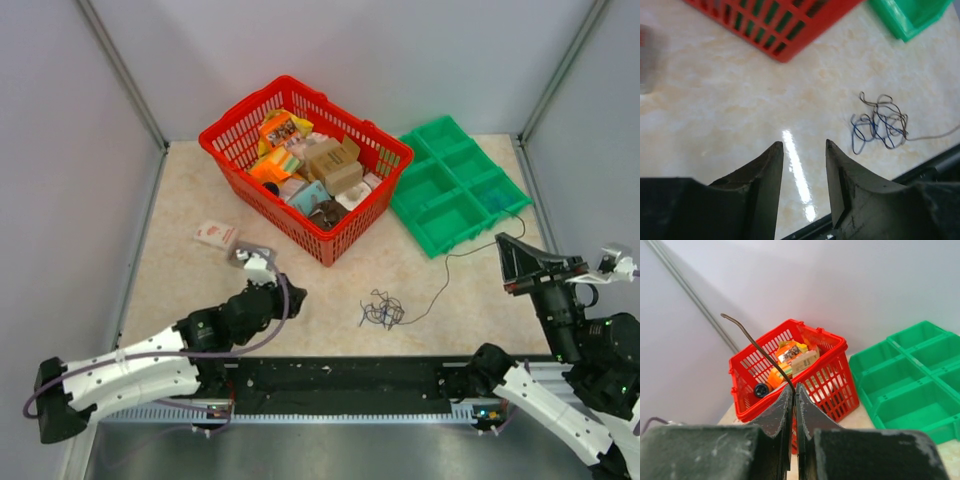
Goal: Untangle the cables
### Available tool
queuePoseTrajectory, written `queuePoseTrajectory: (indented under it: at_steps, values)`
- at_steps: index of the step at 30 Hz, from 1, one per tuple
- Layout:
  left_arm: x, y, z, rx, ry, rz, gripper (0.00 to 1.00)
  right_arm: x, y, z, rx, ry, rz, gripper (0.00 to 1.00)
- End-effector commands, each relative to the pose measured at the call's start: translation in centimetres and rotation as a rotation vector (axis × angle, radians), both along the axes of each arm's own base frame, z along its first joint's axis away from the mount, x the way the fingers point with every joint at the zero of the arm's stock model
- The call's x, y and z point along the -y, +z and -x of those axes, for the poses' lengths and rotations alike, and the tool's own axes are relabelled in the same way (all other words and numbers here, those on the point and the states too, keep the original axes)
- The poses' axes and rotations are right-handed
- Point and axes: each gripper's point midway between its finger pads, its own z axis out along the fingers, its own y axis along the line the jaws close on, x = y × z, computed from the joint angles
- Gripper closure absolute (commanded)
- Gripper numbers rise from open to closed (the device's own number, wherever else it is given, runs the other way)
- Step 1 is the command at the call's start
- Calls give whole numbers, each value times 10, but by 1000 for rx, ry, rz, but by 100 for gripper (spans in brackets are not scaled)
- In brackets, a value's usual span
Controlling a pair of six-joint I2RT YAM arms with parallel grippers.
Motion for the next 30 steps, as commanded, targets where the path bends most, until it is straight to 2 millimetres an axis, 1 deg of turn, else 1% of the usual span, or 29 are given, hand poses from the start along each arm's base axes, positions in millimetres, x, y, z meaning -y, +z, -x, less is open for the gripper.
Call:
queuePoseTrajectory:
  at_steps: [1,2,3,5,6,8,10,11,13,15,17,18,20,21,24,25,26,27,29,30]
  values:
    - [72,11,12,-2,-286,80,55,-18,6,0,8,77,-12,100]
    - [81,2,16,-41,-325,62,55,-22,6,0,7,94,-12,100]
    - [98,4,16,-46,-368,77,55,-25,6,0,6,107,-5,100]
    - [125,-9,25,-142,-454,62,55,-30,6,0,3,122,-2,100]
    - [137,-27,28,-206,-478,26,55,-30,7,0,5,124,-1,100]
    - [159,-43,31,-274,-501,-22,58,-28,7,0,5,118,-3,100]
    - [173,-59,32,-308,-497,-80,59,-27,8,1,9,118,-7,100]
    - [183,-63,32,-313,-503,-89,59,-26,8,2,11,115,-9,100]
    - [195,-75,36,-337,-522,-110,59,-25,8,3,15,113,-10,100]
    - [203,-82,39,-343,-536,-128,61,-22,7,3,16,106,-10,100]
    - [208,-86,39,-342,-526,-149,67,-21,7,4,16,105,-12,100]
    - [202,-94,41,-362,-508,-193,70,-21,8,4,17,106,-13,100]
    - [194,-99,39,-362,-475,-229,79,-20,7,5,18,103,-14,100]
    - [188,-100,38,-360,-456,-240,82,-20,6,5,17,103,-14,100]
    - [172,-99,32,-337,-402,-269,87,-20,3,4,12,99,-13,100]
    - [163,-100,31,-342,-376,-292,92,-20,3,4,12,103,-15,100]
    - [158,-95,29,-328,-357,-301,99,-20,2,4,11,102,-17,100]
    - [150,-94,25,-319,-327,-320,100,-20,2,4,10,99,-15,100]
    - [129,-73,17,-265,-244,-312,100,-16,1,3,8,80,-15,100]
    - [113,-61,8,-221,-175,-320,100,-13,-1,2,0,62,-14,100]
